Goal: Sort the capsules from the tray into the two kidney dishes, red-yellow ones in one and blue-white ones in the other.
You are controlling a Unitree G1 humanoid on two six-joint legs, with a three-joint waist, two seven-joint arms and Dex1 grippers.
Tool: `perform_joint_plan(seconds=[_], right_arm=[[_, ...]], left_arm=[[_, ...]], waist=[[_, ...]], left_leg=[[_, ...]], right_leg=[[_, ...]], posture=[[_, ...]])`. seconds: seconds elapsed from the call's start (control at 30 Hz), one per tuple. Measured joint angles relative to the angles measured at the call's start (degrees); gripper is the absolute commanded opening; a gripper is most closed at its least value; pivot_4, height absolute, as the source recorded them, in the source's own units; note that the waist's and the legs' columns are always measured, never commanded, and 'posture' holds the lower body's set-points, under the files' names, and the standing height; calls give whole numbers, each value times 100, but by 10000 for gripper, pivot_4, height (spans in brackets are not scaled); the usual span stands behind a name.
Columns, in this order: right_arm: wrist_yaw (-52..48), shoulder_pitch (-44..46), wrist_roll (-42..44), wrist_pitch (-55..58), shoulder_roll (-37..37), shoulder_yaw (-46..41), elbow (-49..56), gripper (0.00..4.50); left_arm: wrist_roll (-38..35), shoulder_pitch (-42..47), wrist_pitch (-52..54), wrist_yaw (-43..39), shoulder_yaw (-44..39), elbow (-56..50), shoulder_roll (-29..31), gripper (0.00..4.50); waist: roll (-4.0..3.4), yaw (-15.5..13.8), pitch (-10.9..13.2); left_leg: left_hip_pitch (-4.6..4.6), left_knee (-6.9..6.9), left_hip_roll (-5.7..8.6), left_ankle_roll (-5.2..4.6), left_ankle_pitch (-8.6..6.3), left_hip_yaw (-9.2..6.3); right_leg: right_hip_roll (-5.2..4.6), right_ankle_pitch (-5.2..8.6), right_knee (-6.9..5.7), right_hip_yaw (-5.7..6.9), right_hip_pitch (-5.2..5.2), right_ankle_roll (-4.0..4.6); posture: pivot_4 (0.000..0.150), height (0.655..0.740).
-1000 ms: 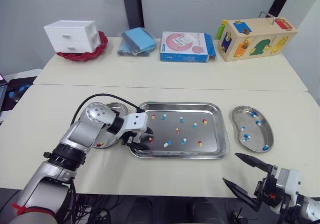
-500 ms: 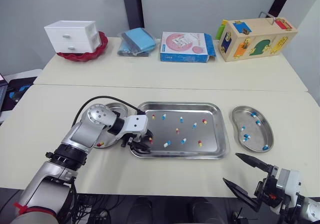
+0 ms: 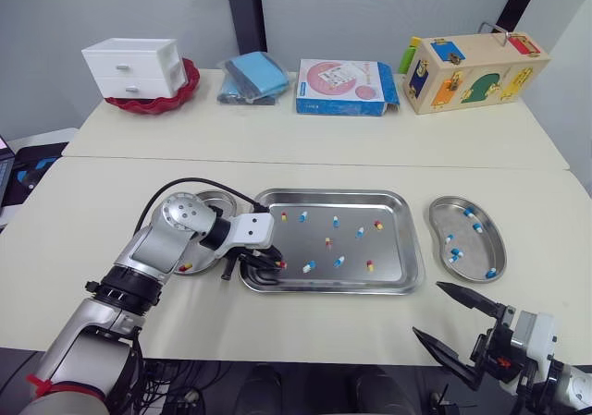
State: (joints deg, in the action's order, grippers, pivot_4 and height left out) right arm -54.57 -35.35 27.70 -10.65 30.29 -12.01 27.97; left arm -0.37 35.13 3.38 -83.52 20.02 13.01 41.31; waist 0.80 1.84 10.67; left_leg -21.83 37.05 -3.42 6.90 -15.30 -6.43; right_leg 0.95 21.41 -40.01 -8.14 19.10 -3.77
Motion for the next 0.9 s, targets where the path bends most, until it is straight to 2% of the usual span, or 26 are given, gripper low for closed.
perform_joint_plan(seconds=[0.07, 0.17, 0.4, 0.63, 0.9], right_arm=[[1, 2, -1, 0, 1, 1, 0, 45000], [1, 6, -1, 2, 4, 3, 0, 45000], [-2, 4, -1, 2, 5, 7, 0, 45000], [-183, -13, 7, -32, 115, 28, 0, 45000], [-676, 34, 20, -257, 368, 41, -154, 45000]], left_arm=[[0, 0, 0, 0, 0, 0, -1, 8629], [0, -1, 4, -19, 0, -1, -1, 296], [-3, -7, 54, -24, -3, -32, 2, 296], [-201, -184, 637, 49, -124, -450, 111, 296], [-917, -742, 2093, 407, -1348, -1725, 1047, 296]], waist=[[0, 0, 0], [0, -1, 0], [0, 0, 0], [1, 1, 1], [0, 22, 2]], left_leg=[[0, 0, 0, 0, 0, 0], [0, 0, 0, 0, 0, 0], [0, 0, 0, 0, 0, 0], [-3, -2, -1, 0, 0, 0], [-1, -4, -3, 0, 0, 1]], right_leg=[[0, 0, 0, 0, 0, 0], [0, 0, 0, 0, 0, 0], [0, 0, 0, 0, -1, 0], [0, 0, 1, 1, 2, 0], [0, 0, 2, -1, 2, 0]], posture=[[1500, 7400], [1500, 7400], [1500, 7400], [1500, 7400], [1500, 7400]])
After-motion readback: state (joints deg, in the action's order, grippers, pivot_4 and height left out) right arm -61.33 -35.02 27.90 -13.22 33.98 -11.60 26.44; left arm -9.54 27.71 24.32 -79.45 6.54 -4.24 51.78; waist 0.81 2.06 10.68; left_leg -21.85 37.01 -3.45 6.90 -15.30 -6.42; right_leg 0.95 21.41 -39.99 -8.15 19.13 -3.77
